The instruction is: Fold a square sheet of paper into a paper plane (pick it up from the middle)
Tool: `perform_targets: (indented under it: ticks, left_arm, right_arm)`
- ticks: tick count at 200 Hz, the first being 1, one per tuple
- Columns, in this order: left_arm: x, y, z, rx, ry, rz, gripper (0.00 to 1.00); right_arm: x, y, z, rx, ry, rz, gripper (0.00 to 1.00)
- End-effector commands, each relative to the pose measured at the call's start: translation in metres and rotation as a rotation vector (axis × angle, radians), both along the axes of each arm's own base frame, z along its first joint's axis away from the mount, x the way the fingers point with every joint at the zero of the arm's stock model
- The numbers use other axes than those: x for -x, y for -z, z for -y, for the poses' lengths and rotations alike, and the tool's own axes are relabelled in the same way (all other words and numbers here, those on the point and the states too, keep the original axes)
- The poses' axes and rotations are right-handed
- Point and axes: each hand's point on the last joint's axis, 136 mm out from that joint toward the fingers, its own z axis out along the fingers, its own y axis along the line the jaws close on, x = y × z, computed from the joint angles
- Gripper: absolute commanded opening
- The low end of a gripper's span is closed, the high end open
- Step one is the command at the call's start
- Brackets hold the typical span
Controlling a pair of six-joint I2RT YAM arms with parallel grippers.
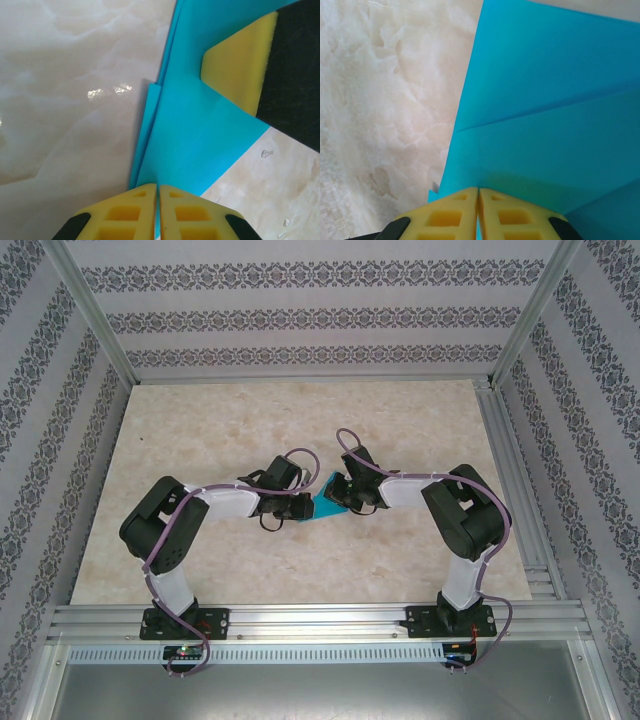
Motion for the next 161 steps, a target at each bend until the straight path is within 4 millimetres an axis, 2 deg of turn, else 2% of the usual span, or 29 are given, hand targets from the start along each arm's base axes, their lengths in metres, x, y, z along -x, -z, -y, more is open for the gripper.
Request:
perform_targets:
  ticks: [1,23,46,60,100,161]
  left_arm:
    - [0.014,0.022,-0.018,-0.084,-0.001,-0.086,0.12]
    - [0.018,0.023,-0.025,-0.086,-0.011,-0.097,0.11]
    - [0.018,0.003,-0.018,-0.022,0.007,-0.074,0.12]
    - [0.020,-0.002,-0.019,-0.015,0.009,-0.066,0.12]
    - [0.034,0.018,-0.029,-0.065,0.022,-0.127,0.12]
    - [0.041,0.032,-0.051,-0.177,-0.012,-0.156,0.12]
  right_arm:
    - [0.033,0.055,0.036,0.174,0.035,-0.166,0.12]
    - [0.033,0.056,0.037,0.176,0.039,-0.169,0.12]
    - [0.033,0.056,0.037,0.177,0.039,-0.170,0.11]
    - [0.033,0.056,0.037,0.177,0.039,-0.168,0.11]
    - [0.034,0.057,0.038,0.181,0.039,-0.172,0.11]
    - [0.034,0.057,0.038,0.182,0.041,-0.174,0.11]
